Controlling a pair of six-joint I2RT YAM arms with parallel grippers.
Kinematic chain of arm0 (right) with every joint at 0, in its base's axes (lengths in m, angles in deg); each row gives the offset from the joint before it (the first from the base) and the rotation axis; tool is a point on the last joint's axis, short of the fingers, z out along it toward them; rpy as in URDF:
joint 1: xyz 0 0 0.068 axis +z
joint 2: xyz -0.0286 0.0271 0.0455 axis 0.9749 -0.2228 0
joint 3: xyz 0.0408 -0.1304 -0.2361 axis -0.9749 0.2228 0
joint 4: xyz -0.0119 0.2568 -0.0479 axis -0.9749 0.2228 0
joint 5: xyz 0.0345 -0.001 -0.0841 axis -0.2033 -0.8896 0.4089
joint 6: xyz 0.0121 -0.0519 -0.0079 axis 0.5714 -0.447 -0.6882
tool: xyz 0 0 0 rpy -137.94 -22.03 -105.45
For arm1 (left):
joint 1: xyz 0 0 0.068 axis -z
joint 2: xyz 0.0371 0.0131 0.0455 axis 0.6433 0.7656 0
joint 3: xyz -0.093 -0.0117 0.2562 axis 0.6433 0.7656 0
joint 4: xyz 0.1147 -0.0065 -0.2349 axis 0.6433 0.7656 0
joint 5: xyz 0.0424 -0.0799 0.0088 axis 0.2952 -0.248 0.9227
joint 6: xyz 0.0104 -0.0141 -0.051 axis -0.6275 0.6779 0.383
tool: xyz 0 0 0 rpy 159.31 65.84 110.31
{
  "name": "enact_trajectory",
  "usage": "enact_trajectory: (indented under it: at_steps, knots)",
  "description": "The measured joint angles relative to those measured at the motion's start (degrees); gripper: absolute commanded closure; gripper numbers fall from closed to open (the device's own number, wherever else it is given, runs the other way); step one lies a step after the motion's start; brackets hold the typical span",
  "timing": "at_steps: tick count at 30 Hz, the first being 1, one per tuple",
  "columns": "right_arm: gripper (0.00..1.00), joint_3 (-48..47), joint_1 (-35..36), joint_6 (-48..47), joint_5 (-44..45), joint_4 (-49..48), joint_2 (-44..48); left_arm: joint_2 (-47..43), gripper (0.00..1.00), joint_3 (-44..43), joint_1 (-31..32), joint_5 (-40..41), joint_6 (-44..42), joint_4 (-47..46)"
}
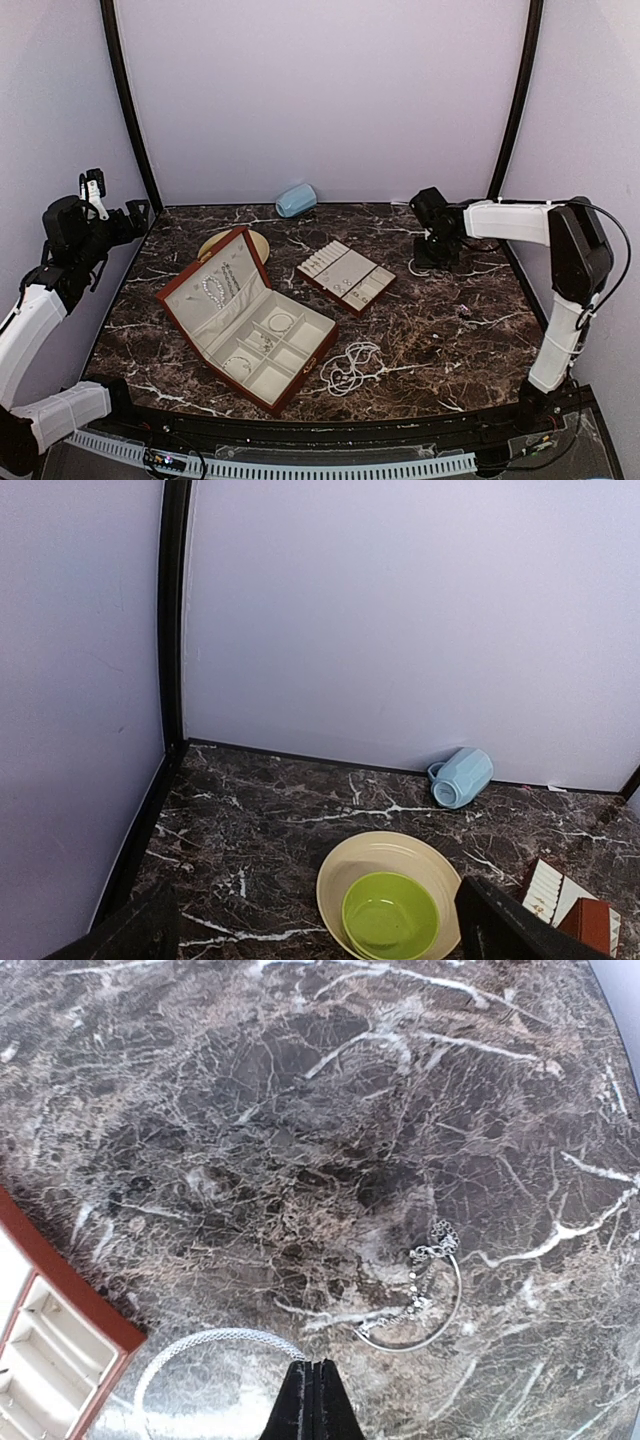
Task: Organize the mixed jewelry
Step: Pick up the bangle from the center of the board, then place the bangle at the center of the board.
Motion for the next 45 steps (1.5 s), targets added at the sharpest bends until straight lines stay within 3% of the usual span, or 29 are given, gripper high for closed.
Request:
enact_trajectory:
  at_steps: [6,12,22,33,45]
  knots:
    - [1.00,2.0,1.9,-0.9,0.0,1.0,2.8,-0.1,0.01,0.1,0.0,0.0,0.0,0.0]
    - [1.00,1.4,10.0,-2.0,-0.4,3.5,3.2,-0.4,0.01,0.2,0.0,0.0,0.0,-0.1]
    - [1.00,-10.3,22.2,-5.5,-2.1,8.7,2.7,-1.0,0.01,0.7,0.0,-0.2,0.0,-0.2]
    - [1.00,-23.1,31.0,-10.3,-7.1,9.3,-9.3,-1.1,0.01,0.7,0.0,-0.1,0.0,-0.2]
    - [1.00,-23.0,35.3,-11.5,-9.2,9.3,-12.7,-1.7,0.01,0.8,0.0,0.2,0.0,-0.2]
